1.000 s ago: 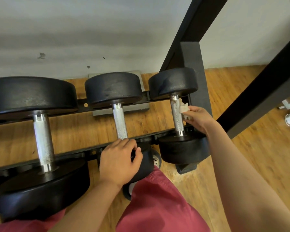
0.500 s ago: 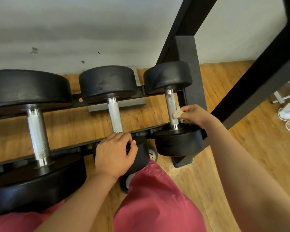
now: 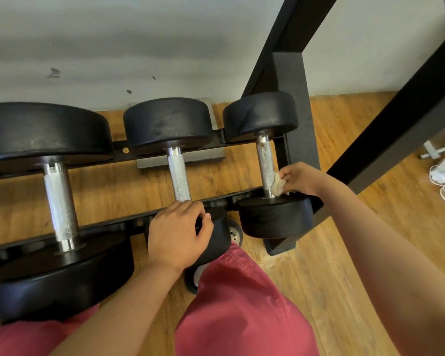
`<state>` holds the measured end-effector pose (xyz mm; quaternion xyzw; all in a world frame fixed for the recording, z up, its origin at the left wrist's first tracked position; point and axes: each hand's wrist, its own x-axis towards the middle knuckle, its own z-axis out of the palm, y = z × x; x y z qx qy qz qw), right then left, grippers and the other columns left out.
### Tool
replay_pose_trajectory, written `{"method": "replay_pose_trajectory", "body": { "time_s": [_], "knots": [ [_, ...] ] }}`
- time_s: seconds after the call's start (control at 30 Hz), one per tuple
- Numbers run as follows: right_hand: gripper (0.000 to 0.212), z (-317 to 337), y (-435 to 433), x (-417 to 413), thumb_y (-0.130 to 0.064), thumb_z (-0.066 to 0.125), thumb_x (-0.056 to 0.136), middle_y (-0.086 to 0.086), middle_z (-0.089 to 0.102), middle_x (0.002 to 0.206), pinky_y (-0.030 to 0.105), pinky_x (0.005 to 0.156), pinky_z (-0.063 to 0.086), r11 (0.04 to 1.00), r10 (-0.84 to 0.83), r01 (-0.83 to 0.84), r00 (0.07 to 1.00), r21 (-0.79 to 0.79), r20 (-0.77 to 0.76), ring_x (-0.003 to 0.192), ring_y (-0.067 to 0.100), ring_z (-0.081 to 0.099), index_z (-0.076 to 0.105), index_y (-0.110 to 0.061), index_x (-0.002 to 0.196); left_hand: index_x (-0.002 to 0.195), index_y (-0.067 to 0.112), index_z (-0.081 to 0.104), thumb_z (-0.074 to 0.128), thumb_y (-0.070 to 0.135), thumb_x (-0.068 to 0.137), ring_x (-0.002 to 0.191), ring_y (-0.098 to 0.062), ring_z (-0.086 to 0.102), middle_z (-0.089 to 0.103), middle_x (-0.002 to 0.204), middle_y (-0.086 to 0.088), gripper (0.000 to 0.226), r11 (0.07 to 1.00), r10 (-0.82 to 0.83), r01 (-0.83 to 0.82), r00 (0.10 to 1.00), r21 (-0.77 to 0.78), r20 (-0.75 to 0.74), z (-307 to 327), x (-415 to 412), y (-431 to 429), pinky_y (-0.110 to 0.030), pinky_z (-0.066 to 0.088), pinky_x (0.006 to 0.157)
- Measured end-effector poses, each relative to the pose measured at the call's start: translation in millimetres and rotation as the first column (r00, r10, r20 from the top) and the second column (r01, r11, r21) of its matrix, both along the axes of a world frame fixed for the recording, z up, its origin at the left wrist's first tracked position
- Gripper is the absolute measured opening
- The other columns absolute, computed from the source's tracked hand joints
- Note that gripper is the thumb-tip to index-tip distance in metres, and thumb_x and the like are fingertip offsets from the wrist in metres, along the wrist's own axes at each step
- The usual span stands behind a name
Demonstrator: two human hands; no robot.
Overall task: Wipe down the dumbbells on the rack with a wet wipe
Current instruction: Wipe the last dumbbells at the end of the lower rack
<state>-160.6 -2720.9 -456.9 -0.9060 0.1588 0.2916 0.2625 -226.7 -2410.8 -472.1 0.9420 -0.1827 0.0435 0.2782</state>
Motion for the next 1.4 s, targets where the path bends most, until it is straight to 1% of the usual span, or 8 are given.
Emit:
{"method": "replay_pose_trajectory", "body": {
  "time_s": [0.17,0.33,0.5,0.8,0.97,1.17,1.3,1.4],
  "knots": [
    [0.013,4.8,1.5,-5.2,0.004,0.071,0.078,0.004,0.061,0.076,0.008,0.051,0.04,0.997,-0.023,0.027,0.998,-0.067,0.053,0.066,0.007,0.052,0.064,-0.004,0.084,0.068,0.022,0.057,0.04,0.036,0.085,0.062,-0.014,0.057,0.058,0.064,0.01,0.028,1.0,-0.003,0.003,1.0,-0.014,-0.008,1.9,-1.3,-0.8,-0.024,0.033,0.051],
    [0.012,9.9,3.6,-18.9,0.005,0.071,0.078,0.009,0.063,0.081,0.021,0.06,0.045,0.993,-0.059,0.074,0.985,-0.089,0.16,0.071,0.014,0.055,0.068,0.0,0.089,0.069,0.022,0.058,0.04,0.037,0.086,0.062,-0.013,0.057,0.058,0.064,0.01,0.029,1.0,-0.001,0.001,1.0,0.007,-0.01,1.0,-1.0,-0.4,-0.024,0.03,0.051],
    [0.012,43.0,26.8,-48.1,0.015,0.062,0.077,0.012,0.059,0.067,0.025,0.06,0.041,0.945,-0.238,0.159,0.934,0.287,0.266,0.064,0.017,0.052,0.06,0.003,0.081,0.073,0.026,0.058,0.047,0.038,0.091,0.074,-0.012,0.059,0.06,0.071,0.012,0.024,0.999,0.036,-0.032,0.989,0.029,-0.143,7.0,-0.5,-1.4,-0.025,0.035,0.054],
    [0.022,75.9,89.9,-76.6,0.002,0.07,0.079,0.002,0.069,0.083,0.024,0.074,0.056,0.552,-0.374,0.144,0.923,0.821,0.091,0.078,0.014,0.065,0.058,-0.015,0.085,0.118,0.02,0.064,0.068,0.022,0.09,0.104,-0.003,0.062,0.068,0.112,0.006,0.029,0.695,-0.27,-0.302,0.731,-0.652,-0.627,77.8,-5.4,-29.8,-0.019,0.048,0.093],
    [0.02,77.0,98.2,-83.6,0.009,0.063,0.084,-0.003,0.07,0.085,0.023,0.074,0.056,0.591,-0.323,0.084,0.936,0.802,0.139,0.083,0.011,0.067,0.063,-0.008,0.095,0.097,0.017,0.069,0.07,0.012,0.088,0.076,-0.003,0.065,0.071,0.088,0.001,0.01,0.702,-0.308,-0.306,0.684,-0.643,-0.662,86.8,-3.7,-36.6,-0.014,0.05,0.069],
    [0.024,71.7,82.1,-86.8,0.002,0.072,0.081,-0.004,0.073,0.09,0.02,0.077,0.054,0.642,-0.38,0.134,0.911,0.755,0.162,0.086,0.009,0.07,0.068,-0.013,0.1,0.094,0.008,0.066,0.057,0.009,0.096,0.094,-0.027,0.065,0.069,0.1,-0.016,0.009,0.729,-0.258,-0.361,0.643,-0.582,-0.721,77.9,12.9,-44.0,-0.035,0.053,0.088],
    [0.013,46.3,58.6,-87.7,-0.017,0.067,0.09,-0.012,0.066,0.106,0.021,0.093,0.04,0.912,-0.396,0.25,0.74,0.324,0.543,0.106,0.004,0.056,0.069,-0.021,0.103,0.089,0.015,0.059,0.054,0.013,0.097,0.085,-0.013,0.057,0.06,0.088,0.002,0.01,0.792,-0.025,-0.394,0.742,-0.467,-0.669,60.3,35.5,-55.1,-0.019,0.046,0.069],
    [0.022,18.0,59.0,-89.0,-0.019,0.053,0.099,-0.003,0.061,0.114,0.02,0.093,0.031,0.891,-0.399,0.438,0.636,0.117,0.661,0.114,0.01,0.048,0.065,-0.014,0.117,0.083,0.018,0.058,0.058,0.012,0.095,0.084,-0.011,0.057,0.06,0.084,0.007,0.013,0.847,0.021,-0.336,0.795,-0.411,-0.607,44.2,50.5,-73.6,-0.017,0.043,0.066]
  ]
}}
